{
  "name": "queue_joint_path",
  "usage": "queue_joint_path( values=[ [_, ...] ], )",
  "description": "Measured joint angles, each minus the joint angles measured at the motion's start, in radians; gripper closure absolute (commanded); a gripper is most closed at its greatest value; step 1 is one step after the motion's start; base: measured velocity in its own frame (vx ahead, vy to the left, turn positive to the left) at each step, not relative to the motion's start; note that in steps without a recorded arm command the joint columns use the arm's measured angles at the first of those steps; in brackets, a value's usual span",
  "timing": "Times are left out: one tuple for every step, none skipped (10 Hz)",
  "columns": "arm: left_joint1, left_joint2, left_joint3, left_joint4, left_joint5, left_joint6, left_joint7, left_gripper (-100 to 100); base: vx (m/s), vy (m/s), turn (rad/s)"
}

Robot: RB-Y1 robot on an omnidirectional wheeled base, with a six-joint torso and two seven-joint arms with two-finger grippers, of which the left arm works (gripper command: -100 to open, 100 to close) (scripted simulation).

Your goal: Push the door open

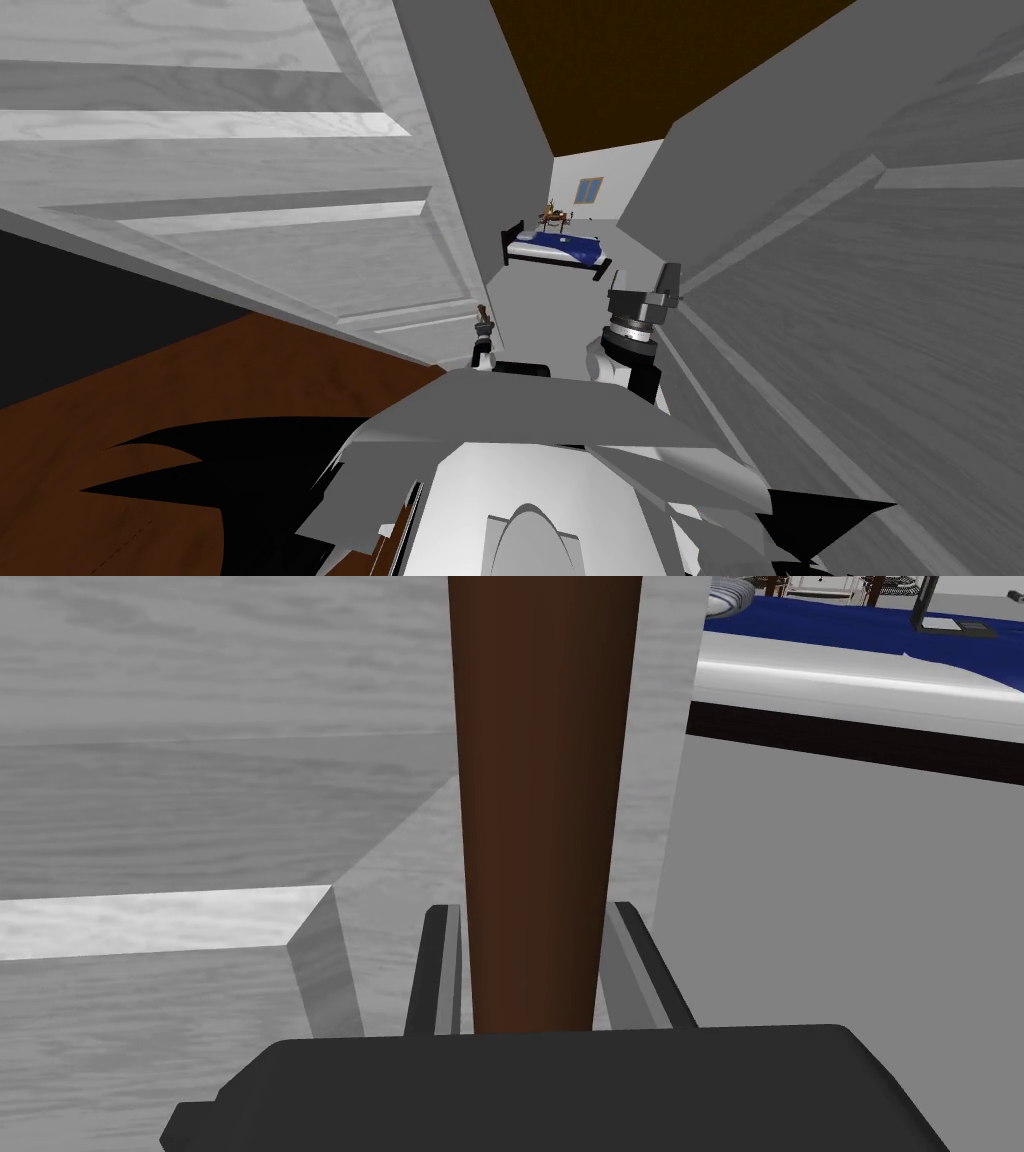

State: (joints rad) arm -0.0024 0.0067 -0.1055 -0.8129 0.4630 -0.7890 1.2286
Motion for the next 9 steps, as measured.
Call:
queue_joint_path(
  values=[
    [-0.005,0.007,0.009,0.002,0.006,0.007,-0.004,100,0.163,-0.072,0.052],
    [-0.006,0.014,0.017,0.005,0.01,0.001,-0.004,100,0.21,-0.063,0.054],
    [0.007,0.019,0.025,-0.013,0.015,0.006,-0.008,100,0.227,-0.05,0.059],
    [0.005,0.02,0.036,-0.008,0.02,0.002,-0.012,100,0.185,-0.053,0.069],
    [-0.005,0.025,0.047,0.001,0.027,-0.003,-0.011,100,0.197,-0.048,0.078],
    [-0.001,0.024,0.057,-0.008,0.032,-0.003,-0.015,100,0.202,-0.03,0.055],
    [-0.008,0.024,0.067,0.006,0.038,-0.011,-0.015,100,0.171,-0.034,0.051],
    [-0.001,0.02,0.077,-0.007,0.043,-0.009,-0.019,100,0.19,-0.038,0.066],
    [-0.001,0.015,0.089,-0.007,0.049,-0.009,-0.023,100,0.204,-0.053,0.071]
  ],
)
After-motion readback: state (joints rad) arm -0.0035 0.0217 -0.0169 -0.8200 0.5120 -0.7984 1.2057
